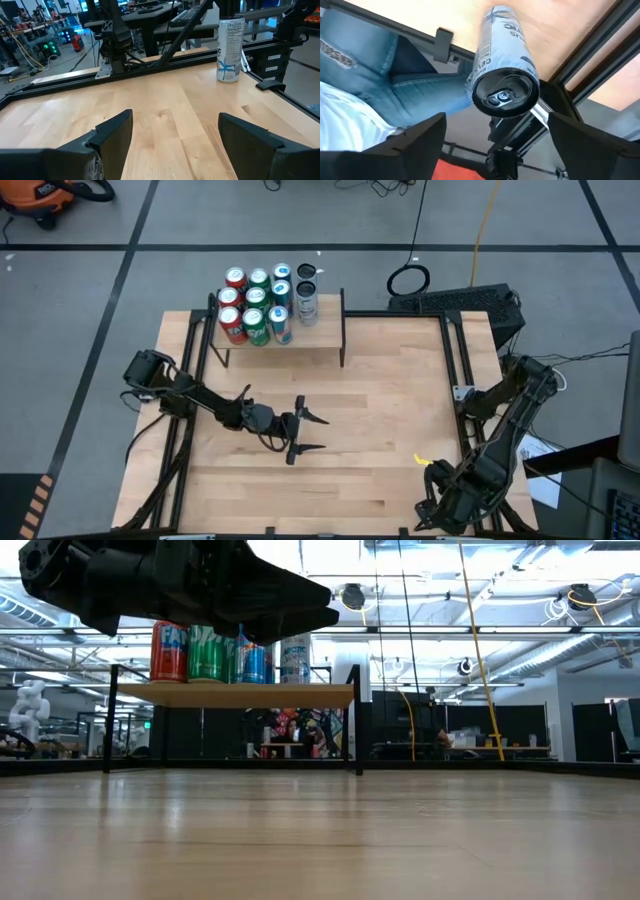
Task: Place canned beverage on shelf
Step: Put the black soda can on the shelf
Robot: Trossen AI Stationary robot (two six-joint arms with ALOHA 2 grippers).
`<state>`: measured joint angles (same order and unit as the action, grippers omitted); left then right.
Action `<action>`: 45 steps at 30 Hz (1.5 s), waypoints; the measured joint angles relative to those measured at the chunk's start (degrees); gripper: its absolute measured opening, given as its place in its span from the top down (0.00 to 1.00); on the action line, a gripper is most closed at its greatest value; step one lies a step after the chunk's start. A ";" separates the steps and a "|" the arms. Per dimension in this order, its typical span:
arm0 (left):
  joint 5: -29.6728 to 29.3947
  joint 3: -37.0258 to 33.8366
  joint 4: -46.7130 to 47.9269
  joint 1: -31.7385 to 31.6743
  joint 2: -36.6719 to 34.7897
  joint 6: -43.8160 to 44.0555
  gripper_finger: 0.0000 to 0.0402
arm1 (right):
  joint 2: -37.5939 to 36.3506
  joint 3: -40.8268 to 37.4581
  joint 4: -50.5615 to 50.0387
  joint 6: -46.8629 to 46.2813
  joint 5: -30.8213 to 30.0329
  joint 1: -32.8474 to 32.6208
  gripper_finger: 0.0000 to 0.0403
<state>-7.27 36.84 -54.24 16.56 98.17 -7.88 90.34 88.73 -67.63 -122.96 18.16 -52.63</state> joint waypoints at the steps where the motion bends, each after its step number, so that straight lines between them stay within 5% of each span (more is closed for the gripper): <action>1: 0.00 0.00 0.00 0.00 0.00 0.02 0.29 | 0.34 0.00 0.09 0.35 0.00 -0.01 0.16; 45: 0.00 -0.02 1.29 -0.47 -0.02 -0.04 0.29 | 8.41 -0.02 -4.05 3.65 -3.24 -2.24 0.17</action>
<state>-7.27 36.82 -52.95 16.09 98.15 -7.92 98.75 88.71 -71.68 -119.31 14.92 -54.87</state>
